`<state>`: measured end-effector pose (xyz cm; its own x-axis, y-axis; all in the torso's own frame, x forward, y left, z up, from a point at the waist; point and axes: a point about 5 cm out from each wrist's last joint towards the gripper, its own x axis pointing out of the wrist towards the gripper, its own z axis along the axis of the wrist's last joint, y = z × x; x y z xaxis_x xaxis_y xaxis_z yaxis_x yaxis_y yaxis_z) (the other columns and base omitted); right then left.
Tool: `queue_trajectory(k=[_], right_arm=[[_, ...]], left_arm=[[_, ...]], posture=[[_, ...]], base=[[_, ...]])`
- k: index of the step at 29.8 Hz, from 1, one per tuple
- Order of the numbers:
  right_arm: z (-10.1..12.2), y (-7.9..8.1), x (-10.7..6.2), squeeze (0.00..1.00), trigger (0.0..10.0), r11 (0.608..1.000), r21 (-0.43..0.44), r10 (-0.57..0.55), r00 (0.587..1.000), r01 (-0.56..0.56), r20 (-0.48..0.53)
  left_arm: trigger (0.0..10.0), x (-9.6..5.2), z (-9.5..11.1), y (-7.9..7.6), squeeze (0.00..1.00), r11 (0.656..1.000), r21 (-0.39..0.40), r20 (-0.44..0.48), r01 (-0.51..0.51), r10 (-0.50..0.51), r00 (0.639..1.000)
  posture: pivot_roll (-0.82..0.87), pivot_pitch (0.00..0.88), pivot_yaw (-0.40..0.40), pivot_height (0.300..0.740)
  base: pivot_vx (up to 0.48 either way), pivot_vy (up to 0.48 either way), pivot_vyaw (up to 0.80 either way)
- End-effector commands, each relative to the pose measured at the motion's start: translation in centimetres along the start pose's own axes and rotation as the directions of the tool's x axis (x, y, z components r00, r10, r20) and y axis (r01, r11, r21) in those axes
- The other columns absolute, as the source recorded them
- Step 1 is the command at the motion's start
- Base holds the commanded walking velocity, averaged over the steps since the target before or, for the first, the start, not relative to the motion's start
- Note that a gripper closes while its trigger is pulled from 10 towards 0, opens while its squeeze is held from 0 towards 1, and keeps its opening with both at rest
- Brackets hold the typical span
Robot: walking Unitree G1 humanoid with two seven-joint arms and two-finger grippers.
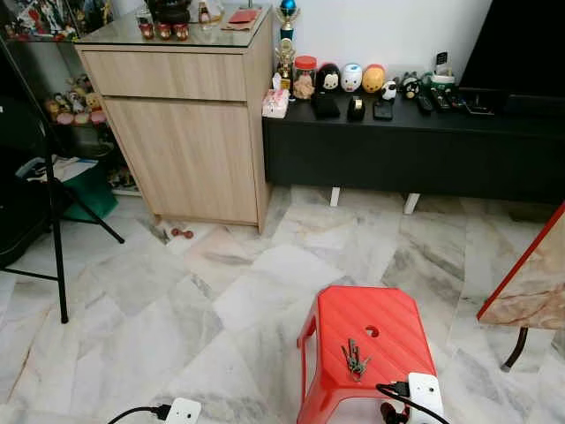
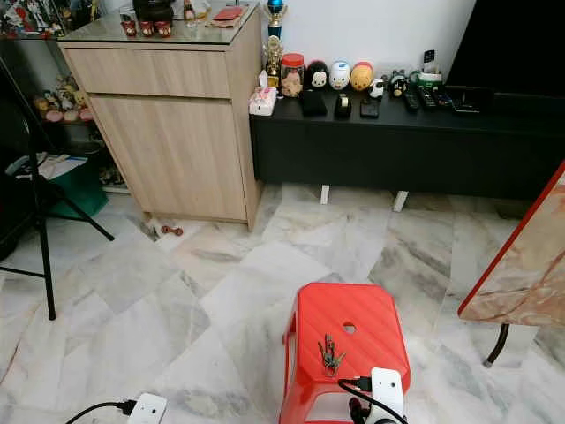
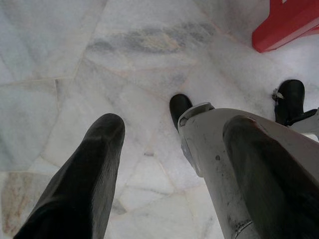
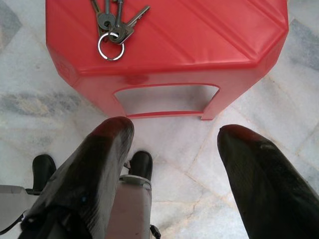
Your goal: Hang keys on a hook
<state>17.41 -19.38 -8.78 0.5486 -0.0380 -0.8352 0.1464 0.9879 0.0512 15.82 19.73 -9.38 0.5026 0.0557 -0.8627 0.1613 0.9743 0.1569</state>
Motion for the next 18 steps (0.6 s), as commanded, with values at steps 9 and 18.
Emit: queue_trajectory(k=[9, 18], right_arm=[[0.06, -0.12, -0.01, 0.00, 10.0, 1.000, 0.002, -0.002, 1.000, 0.002, 0.003], [0.06, -0.07, -0.01, 0.00, 10.0, 1.000, 0.002, 0.000, 1.000, 0.000, 0.004]], left_arm=[[10.0, -0.04, -0.45, -0.11, 0.00, 1.000, 0.017, -0.025, 0.008, -0.008, 1.000], [10.0, -0.06, -0.57, -0.14, 0.00, 1.000, 0.010, -0.027, 0.015, -0.015, 1.000]], posture=[[0.01, 0.000, -0.038, 0.740], [0.01, 0.000, -0.038, 0.740]], base=[[0.000, 0.000, 0.00], [0.110, 0.000, 0.00]])
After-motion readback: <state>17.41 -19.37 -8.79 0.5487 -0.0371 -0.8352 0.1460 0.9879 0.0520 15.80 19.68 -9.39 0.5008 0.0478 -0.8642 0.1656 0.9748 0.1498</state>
